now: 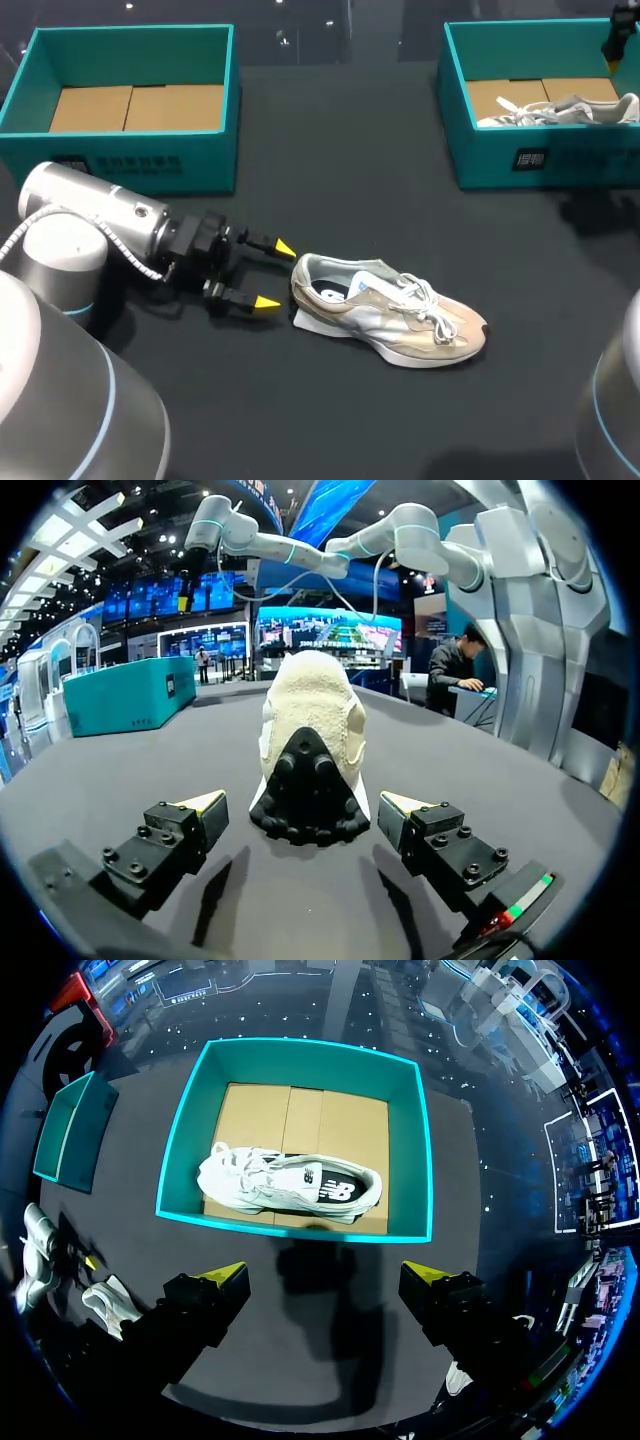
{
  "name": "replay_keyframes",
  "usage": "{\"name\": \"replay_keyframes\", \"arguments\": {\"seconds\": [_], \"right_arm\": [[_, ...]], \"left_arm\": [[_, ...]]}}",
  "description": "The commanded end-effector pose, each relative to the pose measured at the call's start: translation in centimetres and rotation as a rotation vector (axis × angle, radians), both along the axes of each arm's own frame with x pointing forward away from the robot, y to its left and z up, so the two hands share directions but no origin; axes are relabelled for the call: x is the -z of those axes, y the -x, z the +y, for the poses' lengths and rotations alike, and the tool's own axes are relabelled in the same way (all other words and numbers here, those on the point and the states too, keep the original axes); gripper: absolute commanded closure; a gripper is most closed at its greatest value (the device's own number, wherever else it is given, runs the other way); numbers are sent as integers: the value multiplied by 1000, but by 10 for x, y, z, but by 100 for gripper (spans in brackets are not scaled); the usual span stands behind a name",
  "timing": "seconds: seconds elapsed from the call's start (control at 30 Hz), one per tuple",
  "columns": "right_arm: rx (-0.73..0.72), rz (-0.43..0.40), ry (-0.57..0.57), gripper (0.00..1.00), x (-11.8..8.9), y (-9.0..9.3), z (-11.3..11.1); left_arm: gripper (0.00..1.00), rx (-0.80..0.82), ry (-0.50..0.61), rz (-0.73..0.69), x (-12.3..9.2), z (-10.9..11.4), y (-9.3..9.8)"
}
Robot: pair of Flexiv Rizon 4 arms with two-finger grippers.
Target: Take the shoe out of the shoebox, open the shoe tongue, remove and reinsert the insole, then place the shoe into the shoebox
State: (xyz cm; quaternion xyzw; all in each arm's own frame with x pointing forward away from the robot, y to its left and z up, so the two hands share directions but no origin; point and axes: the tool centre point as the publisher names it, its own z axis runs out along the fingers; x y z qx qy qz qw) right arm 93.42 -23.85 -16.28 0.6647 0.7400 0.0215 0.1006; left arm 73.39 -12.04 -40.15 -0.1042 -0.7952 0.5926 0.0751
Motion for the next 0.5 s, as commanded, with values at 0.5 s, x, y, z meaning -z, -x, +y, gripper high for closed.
{"name": "replay_keyframes", "arguments": {"seconds": [0.5], "right_arm": [[2,-1,2,0,0,1,0]], "left_arm": [[0,76,-1,-6,5,-23,5]]}}
